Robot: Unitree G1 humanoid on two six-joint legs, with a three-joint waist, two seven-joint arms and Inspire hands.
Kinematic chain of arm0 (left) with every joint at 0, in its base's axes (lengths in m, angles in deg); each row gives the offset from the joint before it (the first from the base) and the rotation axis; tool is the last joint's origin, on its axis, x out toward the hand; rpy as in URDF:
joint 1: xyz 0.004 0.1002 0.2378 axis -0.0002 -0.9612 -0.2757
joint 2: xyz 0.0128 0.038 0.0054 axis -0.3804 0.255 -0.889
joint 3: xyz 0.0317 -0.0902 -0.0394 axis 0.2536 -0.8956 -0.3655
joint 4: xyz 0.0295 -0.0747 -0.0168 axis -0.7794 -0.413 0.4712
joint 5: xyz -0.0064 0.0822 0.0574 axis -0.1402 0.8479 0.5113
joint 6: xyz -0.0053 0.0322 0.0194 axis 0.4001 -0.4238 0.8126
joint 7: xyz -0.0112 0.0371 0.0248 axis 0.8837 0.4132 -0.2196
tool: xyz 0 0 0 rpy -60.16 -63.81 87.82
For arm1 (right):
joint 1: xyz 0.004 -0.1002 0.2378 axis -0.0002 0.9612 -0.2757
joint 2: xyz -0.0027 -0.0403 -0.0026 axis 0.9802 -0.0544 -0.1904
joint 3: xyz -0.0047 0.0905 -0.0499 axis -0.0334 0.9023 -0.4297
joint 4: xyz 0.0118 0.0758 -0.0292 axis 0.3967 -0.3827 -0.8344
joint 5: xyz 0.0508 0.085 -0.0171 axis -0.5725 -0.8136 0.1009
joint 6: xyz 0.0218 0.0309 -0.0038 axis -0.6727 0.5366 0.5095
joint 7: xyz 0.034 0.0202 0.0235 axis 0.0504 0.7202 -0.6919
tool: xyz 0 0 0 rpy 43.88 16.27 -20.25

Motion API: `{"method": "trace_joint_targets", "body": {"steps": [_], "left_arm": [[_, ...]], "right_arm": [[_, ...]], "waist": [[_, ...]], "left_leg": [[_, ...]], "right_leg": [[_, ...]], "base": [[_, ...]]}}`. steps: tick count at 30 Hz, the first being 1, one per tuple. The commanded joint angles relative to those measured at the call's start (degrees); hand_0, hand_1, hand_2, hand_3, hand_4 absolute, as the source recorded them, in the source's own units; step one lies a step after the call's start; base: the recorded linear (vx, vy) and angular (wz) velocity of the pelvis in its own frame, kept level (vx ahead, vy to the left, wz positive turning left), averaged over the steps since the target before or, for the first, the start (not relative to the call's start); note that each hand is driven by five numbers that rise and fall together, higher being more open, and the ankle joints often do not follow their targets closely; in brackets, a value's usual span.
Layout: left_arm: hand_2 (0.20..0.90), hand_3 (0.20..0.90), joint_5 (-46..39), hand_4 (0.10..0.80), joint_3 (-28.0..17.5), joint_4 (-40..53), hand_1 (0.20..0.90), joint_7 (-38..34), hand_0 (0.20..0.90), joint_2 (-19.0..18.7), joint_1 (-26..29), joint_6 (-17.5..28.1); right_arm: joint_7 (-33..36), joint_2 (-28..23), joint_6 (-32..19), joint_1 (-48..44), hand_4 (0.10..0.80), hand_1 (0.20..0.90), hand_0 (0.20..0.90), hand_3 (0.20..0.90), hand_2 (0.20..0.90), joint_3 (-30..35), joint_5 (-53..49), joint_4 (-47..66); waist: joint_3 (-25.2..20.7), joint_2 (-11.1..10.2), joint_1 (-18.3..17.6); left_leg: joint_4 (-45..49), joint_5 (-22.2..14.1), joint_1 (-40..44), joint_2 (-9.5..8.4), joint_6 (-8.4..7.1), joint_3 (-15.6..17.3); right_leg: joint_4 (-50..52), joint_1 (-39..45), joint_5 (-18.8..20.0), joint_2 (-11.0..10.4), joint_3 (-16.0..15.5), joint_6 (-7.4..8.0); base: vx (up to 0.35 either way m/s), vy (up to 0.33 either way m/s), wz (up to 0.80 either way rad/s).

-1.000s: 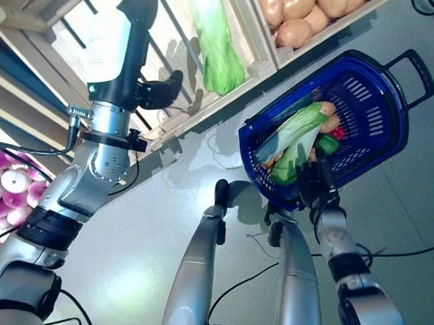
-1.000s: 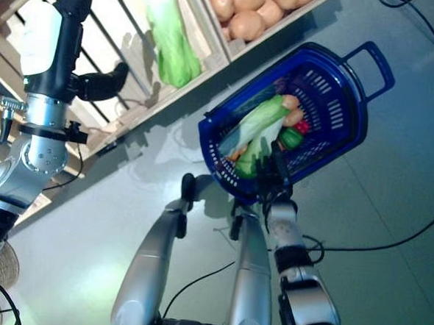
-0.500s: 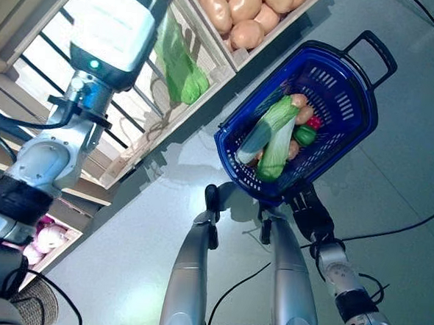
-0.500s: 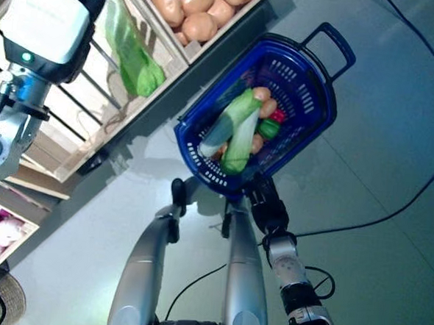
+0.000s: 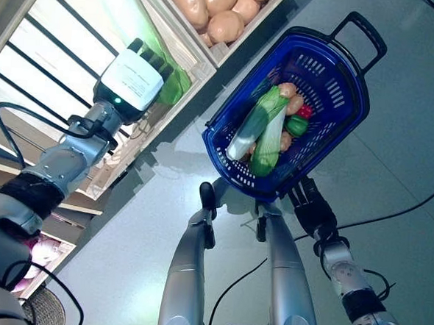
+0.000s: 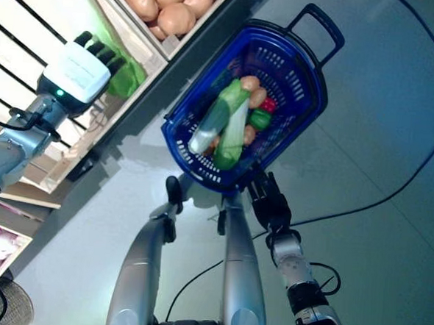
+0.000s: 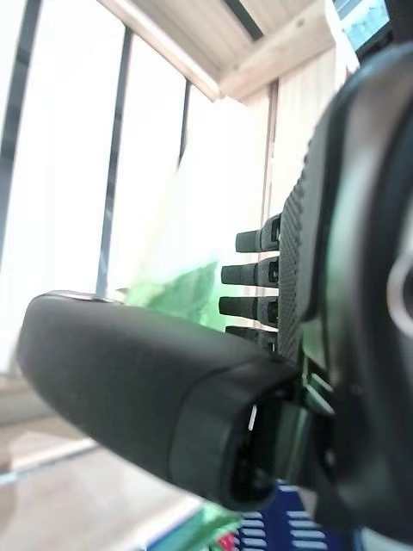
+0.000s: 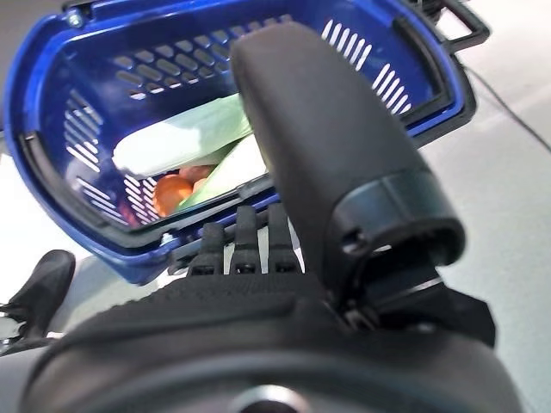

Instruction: Put vegetables into the basket

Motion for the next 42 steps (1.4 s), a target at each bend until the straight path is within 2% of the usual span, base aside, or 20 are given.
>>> {"method": "trace_joint_targets", "body": {"steps": [1,7,12,15,23,32,33,35,37,42], "left_arm": [[0.900,0.900,-1.90,0.800,-6.27,-0.35,0.900,-5.17,0.900,-2.92,3.65,-2.61],[0.900,0.900,0.13,0.800,-10.07,-3.32,0.900,-15.30,0.900,-2.33,-0.40,-3.99],[0.900,0.900,-0.82,0.800,-12.55,-6.11,0.900,-22.53,0.900,-0.35,-1.21,-3.62],[0.900,0.900,0.32,0.800,-12.76,-7.98,0.900,-24.05,0.900,0.77,-0.49,-2.81],[0.900,0.900,0.95,0.800,-11.85,-8.09,0.900,-23.11,0.900,1.25,1.28,-2.89],[0.900,0.900,-0.58,0.800,-10.44,-8.65,0.900,-19.58,0.900,1.37,2.85,-6.04],[0.900,0.900,-0.50,0.800,-10.20,-8.92,0.900,-19.05,0.900,1.48,2.63,-5.98],[0.900,0.900,-2.01,0.800,-10.12,-9.75,0.900,-18.72,0.900,1.44,3.50,-6.07],[0.900,0.900,-1.55,0.800,-9.93,-9.91,0.900,-16.77,0.900,1.72,3.37,-6.43],[0.900,0.900,-3.71,0.800,-10.33,-10.87,0.900,-15.88,0.900,1.64,2.87,-8.66]], "right_arm": [[-3.63,-3.54,-3.79,1.90,0.800,0.900,0.900,0.900,0.900,4.33,-1.14,5.82],[-4.18,-4.36,-2.98,2.08,0.800,0.900,0.900,0.900,0.900,4.44,-0.39,6.05],[-3.56,-4.29,-3.24,2.01,0.800,0.900,0.900,0.900,0.900,4.59,0.60,7.02],[-2.55,-4.65,-3.00,1.54,0.800,0.900,0.900,0.900,0.900,5.03,1.12,7.59],[-1.42,-5.39,-4.11,2.35,0.800,0.900,0.900,0.900,0.900,5.49,2.28,9.90],[-1.27,-6.07,-4.79,4.31,0.800,0.900,0.900,0.900,0.900,6.80,1.54,12.07],[-1.37,-6.08,-4.86,4.92,0.800,0.900,0.900,0.900,0.900,6.71,1.47,12.03],[-1.39,-6.73,-4.63,4.39,0.800,0.900,0.900,0.900,0.900,7.06,1.33,12.16],[-1.87,-6.56,-4.52,5.11,0.800,0.900,0.900,0.900,0.900,7.11,1.57,11.99],[-2.77,-7.03,-4.48,5.55,0.800,0.900,0.900,0.900,0.900,7.53,1.50,12.47]], "waist": [[-0.16,0.20,-0.95],[-0.16,0.00,-1.07],[-0.16,-0.13,-1.26],[-0.16,-0.11,-1.59],[-0.16,-0.61,-2.52],[-0.16,-0.84,-3.04],[-0.16,-0.81,-3.01],[-0.16,-0.80,-3.15],[-0.16,-0.78,-3.18],[-0.16,-0.84,-3.33]], "left_leg": [[1.45,1.13,-3.32,0.15,-2.31,2.00],[1.46,1.18,-3.50,0.32,-2.39,2.24],[2.17,1.02,-4.57,0.46,-2.39,2.14],[2.92,0.97,-5.77,0.53,-2.48,1.93],[4.76,0.58,-8.80,1.19,-2.41,2.26],[7.91,-0.54,-13.02,1.68,-1.97,1.49],[8.65,-2.05,-12.18,1.65,-2.49,0.81],[9.29,-0.86,-14.60,1.95,-2.14,0.95],[10.08,-2.40,-14.02,2.10,-2.77,0.26],[10.50,-3.08,-14.33,2.01,-2.48,0.23]], "right_leg": [[-5.36,2.46,3.90,-0.70,-3.64,1.18],[-5.14,2.06,3.82,-0.57,-3.41,1.14],[-4.20,0.89,3.50,-0.56,-3.06,1.06],[-3.16,-0.56,3.38,-0.49,-2.78,0.97],[-1.70,-3.56,3.29,-0.26,-2.47,0.86],[1.57,-7.77,2.73,-0.37,-1.65,0.84],[2.37,-6.92,1.40,-0.35,-1.37,1.32],[2.94,-9.19,2.44,-0.87,-1.68,0.83],[3.41,-8.42,1.13,-0.98,-1.32,1.34],[3.59,-8.90,0.90,-0.93,-1.03,1.51]], "base": [[0.000,0.000,0.00],[0.001,0.015,-0.02],[0.013,0.012,-0.04],[0.009,0.021,-0.05],[0.009,0.009,-0.06],[0.021,-0.008,-0.05],[0.086,0.001,-0.04],[0.007,0.000,-0.02],[0.043,0.003,0.01],[0.000,0.000,0.00]]}}
